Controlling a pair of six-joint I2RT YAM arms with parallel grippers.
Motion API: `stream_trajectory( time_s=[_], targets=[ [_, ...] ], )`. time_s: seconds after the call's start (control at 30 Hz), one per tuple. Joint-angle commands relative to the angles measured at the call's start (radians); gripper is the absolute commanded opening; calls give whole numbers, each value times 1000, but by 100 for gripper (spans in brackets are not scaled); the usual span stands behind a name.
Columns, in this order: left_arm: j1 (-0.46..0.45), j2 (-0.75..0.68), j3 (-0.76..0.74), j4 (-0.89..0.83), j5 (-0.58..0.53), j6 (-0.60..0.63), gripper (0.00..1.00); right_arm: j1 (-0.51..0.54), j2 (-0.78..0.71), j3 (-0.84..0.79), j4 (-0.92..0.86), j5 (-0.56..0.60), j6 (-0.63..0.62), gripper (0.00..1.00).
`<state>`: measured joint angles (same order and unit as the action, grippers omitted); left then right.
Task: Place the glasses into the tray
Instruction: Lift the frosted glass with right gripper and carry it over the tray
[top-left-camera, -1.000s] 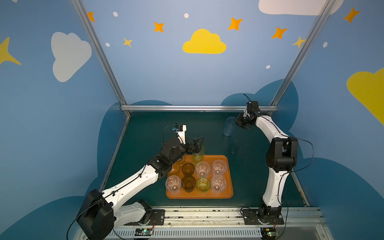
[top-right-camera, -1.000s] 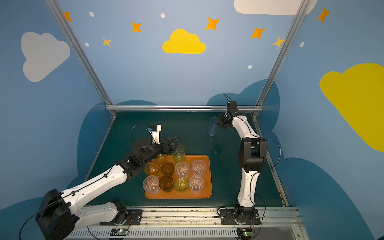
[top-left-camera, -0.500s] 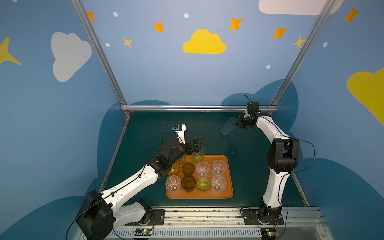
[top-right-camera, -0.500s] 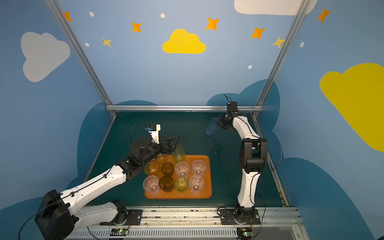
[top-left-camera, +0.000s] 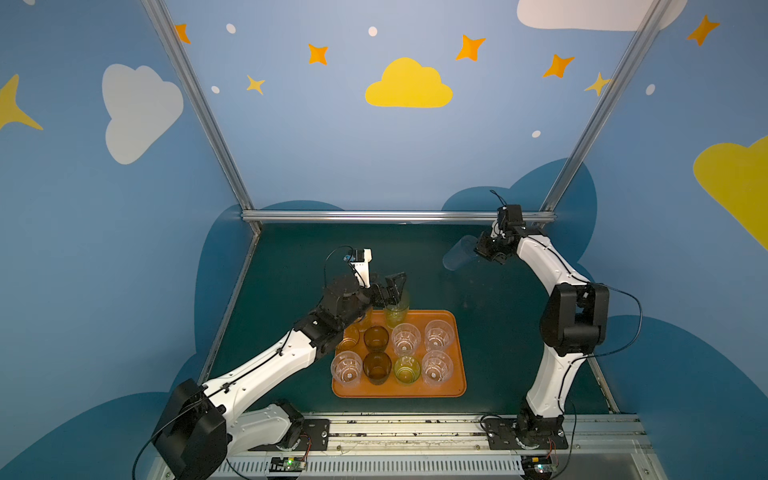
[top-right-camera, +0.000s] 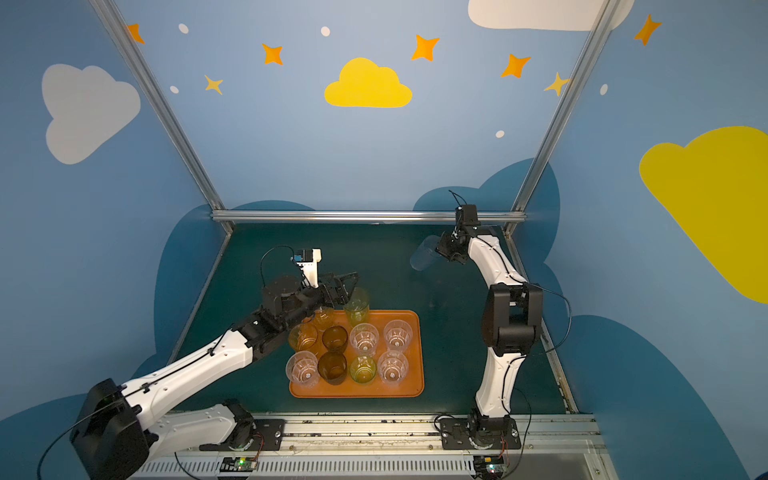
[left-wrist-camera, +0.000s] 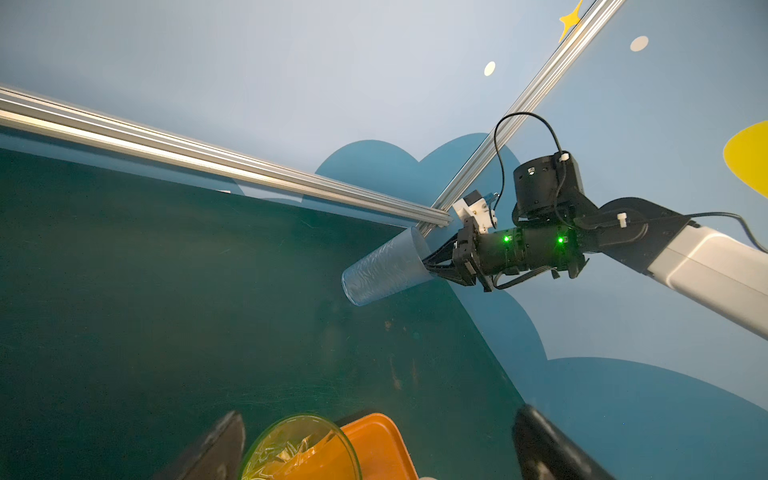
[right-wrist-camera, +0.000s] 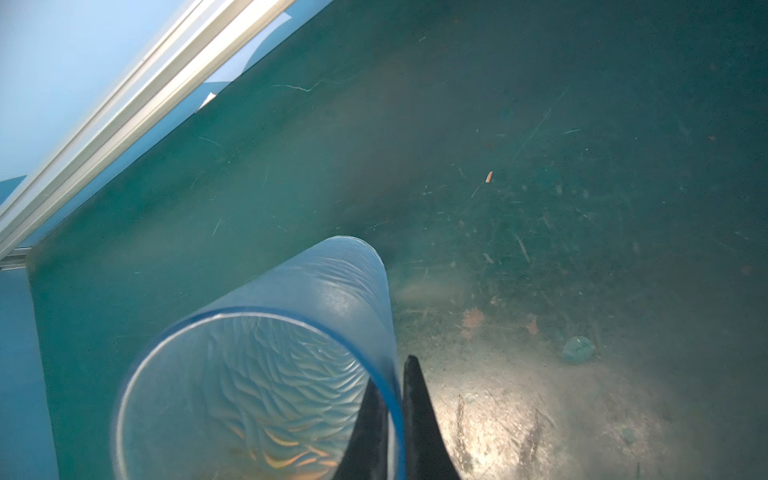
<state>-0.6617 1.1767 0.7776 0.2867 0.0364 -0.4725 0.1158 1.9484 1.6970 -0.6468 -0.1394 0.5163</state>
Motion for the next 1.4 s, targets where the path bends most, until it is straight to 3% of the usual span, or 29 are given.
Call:
stream_trajectory(
  time_s=[0.0, 0.57, 1.07, 1.37],
  targets=[
    [4, 13, 19, -12, -1, -7, 100, 5, -65, -20, 21, 4, 2, 0],
    [4, 57, 65, -73, 11, -66, 100, 31, -316, -220, 47, -2, -1, 0],
    [1, 42, 118, -216, 7, -83, 100, 126, -599, -418, 11, 52, -48, 0],
    [2, -37, 115, -326, -45, -76, 100, 223, -661, -496, -13, 61, -59, 0]
  ],
)
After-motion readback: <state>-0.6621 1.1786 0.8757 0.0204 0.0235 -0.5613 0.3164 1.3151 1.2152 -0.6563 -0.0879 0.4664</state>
